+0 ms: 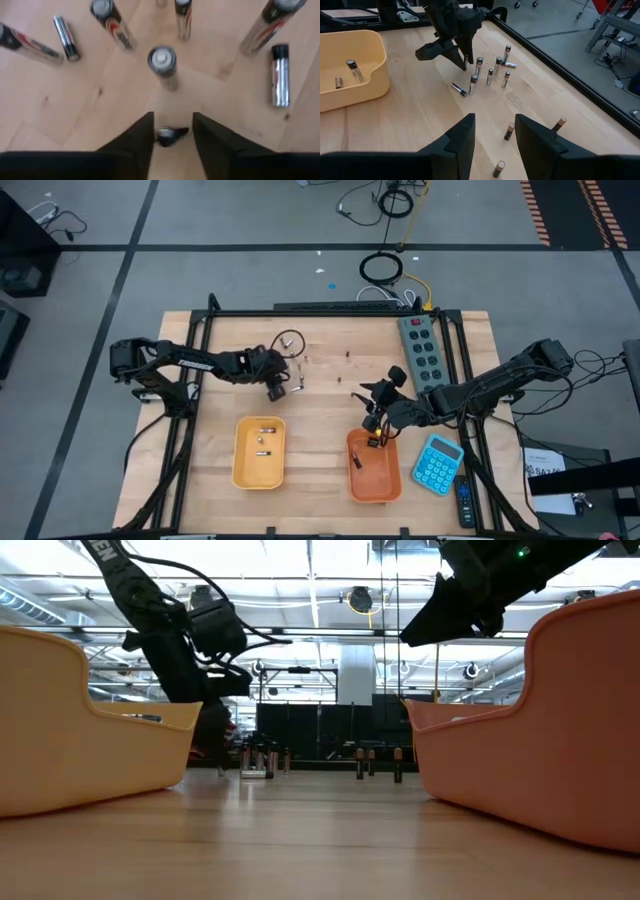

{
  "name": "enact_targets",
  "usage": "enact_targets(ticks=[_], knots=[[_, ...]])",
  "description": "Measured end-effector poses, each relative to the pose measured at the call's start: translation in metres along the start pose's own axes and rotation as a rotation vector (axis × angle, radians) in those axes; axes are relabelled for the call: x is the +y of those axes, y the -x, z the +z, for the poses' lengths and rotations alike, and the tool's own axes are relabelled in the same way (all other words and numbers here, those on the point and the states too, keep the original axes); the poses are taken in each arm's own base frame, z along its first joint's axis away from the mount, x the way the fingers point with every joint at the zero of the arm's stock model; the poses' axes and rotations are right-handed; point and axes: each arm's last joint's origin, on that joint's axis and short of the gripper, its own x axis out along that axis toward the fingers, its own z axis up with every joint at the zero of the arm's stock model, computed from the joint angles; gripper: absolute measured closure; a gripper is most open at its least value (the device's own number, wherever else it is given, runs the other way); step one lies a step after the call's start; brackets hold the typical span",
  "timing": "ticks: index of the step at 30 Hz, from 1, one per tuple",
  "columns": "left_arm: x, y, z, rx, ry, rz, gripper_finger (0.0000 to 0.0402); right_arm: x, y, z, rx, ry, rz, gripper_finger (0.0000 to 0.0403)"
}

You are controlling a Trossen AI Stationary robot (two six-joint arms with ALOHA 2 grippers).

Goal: Sort batteries
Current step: Put the silver battery into the yellow bin

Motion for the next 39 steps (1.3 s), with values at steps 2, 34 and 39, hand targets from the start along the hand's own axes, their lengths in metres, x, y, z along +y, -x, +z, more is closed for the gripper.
enact_targets(ticks=[2, 34, 39], knots=[[0.0, 0.0, 0.002, -0.021, -0.009, -0.002, 0.0305, 0.0, 0.0, 0.0, 0.0, 0.0, 0.0, 0.0273], [0.009, 0.047, 0.013, -0.162, 0.015, -0.015, 0.0366, 0.0, 0.0, 0.0, 0.005, -0.007, 0.002, 0.0273], [0.002, 0.069, 0.009, -0.184, -0.013, -0.043, 0.0366, 0.0, 0.0, -0.001, 0.006, -0.007, 0.002, 0.0273]])
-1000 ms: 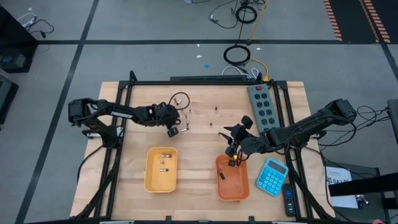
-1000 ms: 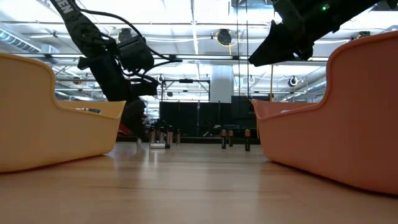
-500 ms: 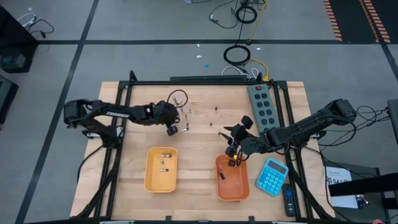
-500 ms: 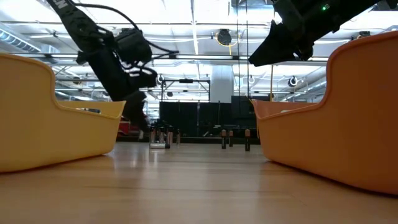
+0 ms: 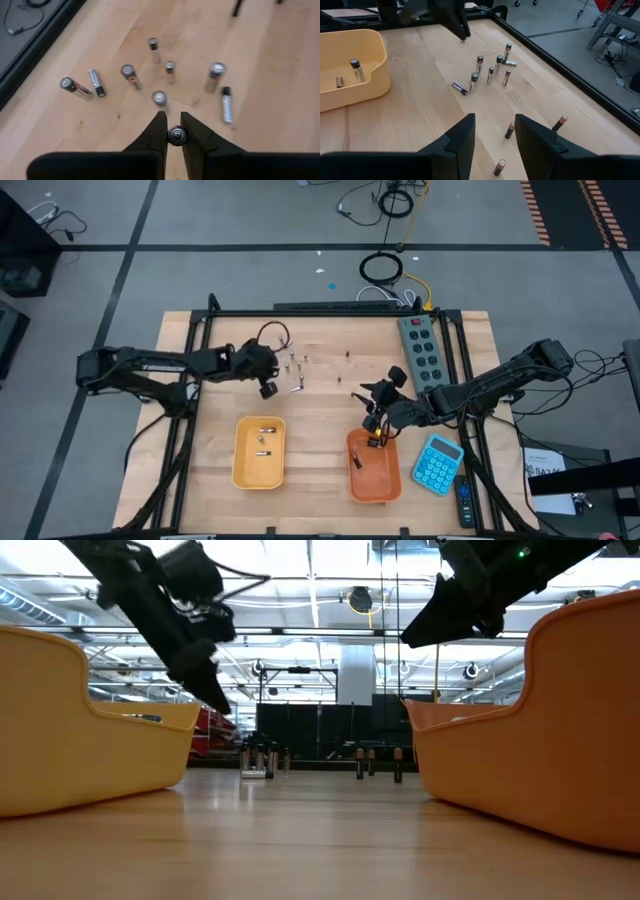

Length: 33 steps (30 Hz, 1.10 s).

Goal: Sort batteries
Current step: Put the silver battery into the yellow bin

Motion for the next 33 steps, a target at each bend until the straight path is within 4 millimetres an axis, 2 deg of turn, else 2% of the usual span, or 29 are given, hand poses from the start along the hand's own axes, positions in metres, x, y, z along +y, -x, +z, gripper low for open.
enact_targets(ticks=[13, 25, 33], knots=[[-0.036, 0.064, -0.006, -0.144, -0.039, -0.118, 0.0366, 0.0, 0.0, 0.0, 0.009, -0.011, 0.019, 0.0273], [-0.077, 0.091, -0.02, -0.188, -0.017, -0.253, 0.0366, 0.001, 0.0, 0.0, 0.009, -0.016, 0.025, 0.0273], [-0.098, 0.115, -0.019, -0.209, -0.045, -0.366, 0.0366, 0.001, 0.0, 0.0, 0.011, -0.022, 0.024, 0.0273]])
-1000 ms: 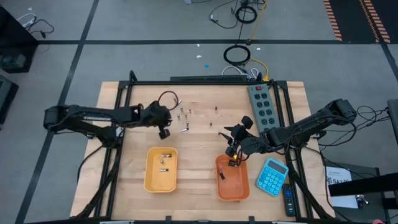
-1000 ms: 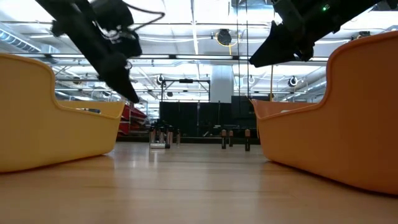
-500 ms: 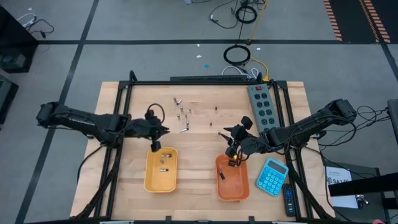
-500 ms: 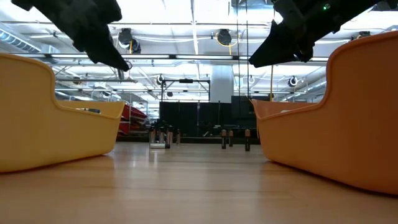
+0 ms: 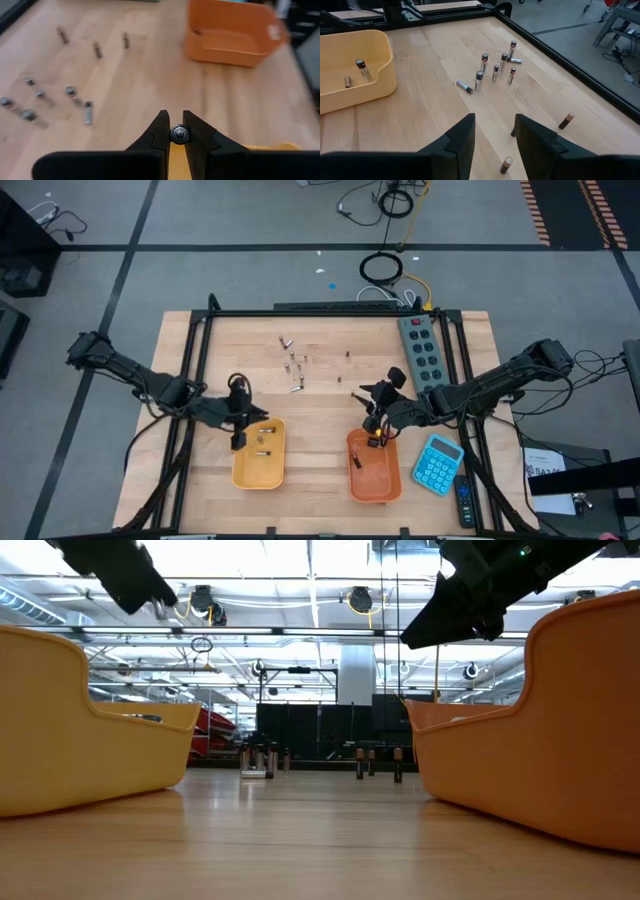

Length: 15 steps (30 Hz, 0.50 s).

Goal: Sort batteries
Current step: Put the silver battery into the yellow bin

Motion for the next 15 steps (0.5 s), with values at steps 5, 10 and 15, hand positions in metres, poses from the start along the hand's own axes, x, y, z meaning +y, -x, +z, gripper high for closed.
enact_targets(ticks=[5, 10, 15], knots=[[-0.012, 0.004, -0.007, 0.078, -0.041, -0.154, 0.0366, 0.0, 0.0, 0.0, 0.0, 0.008, -0.001, 0.0273], [-0.019, -0.004, -0.017, 0.211, -0.036, -0.217, 0.0366, -0.002, -0.002, 0.002, -0.007, 0.008, -0.007, 0.0273], [-0.026, -0.028, -0.031, 0.338, -0.066, -0.174, 0.0366, -0.002, -0.002, 0.002, -0.007, 0.013, -0.007, 0.0273]])
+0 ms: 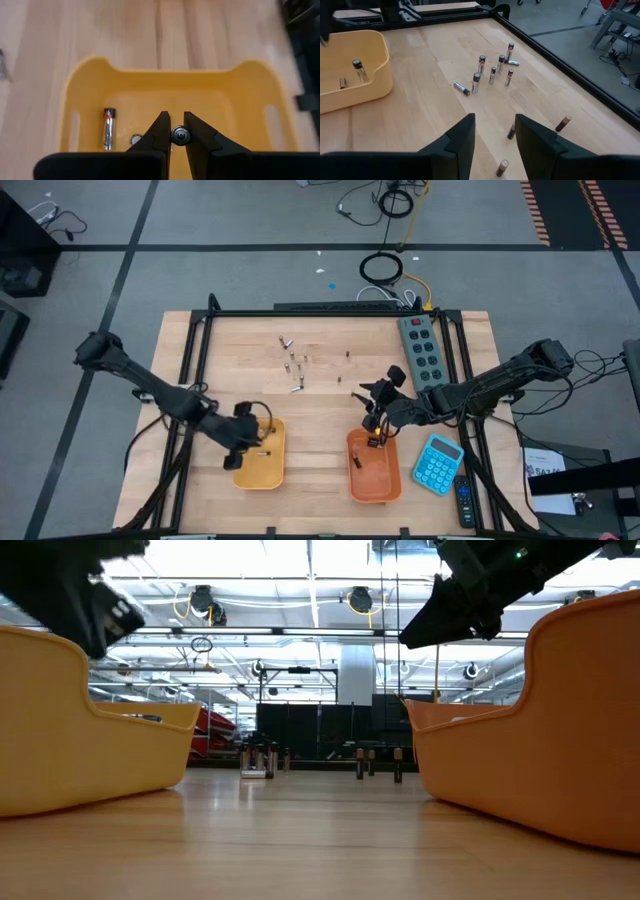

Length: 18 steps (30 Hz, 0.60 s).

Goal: Sort batteries
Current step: Put the silver battery into the yellow bin

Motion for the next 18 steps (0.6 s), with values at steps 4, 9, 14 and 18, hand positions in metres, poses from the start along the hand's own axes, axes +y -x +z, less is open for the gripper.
enact_targets(ticks=[4, 9, 14, 18], knots=[[-0.002, -0.019, -0.005, 0.105, -0.023, -0.011, 0.0366, 0.0, 0.0, 0.0, 0.0, 0.0, 0.0, 0.0273], [-0.004, -0.027, -0.008, 0.174, -0.027, -0.058, 0.0366, 0.0, 0.0, 0.0, 0.0, 0.002, 0.0, 0.0273], [-0.004, -0.028, -0.008, 0.178, -0.032, -0.058, 0.0363, 0.0, 0.0, 0.0, 0.0, 0.002, 0.0, 0.0273], [-0.003, -0.028, -0.009, 0.18, -0.032, -0.057, 0.0346, 0.0, 0.0, 0.0, 0.0, 0.002, 0.0, 0.0273]])
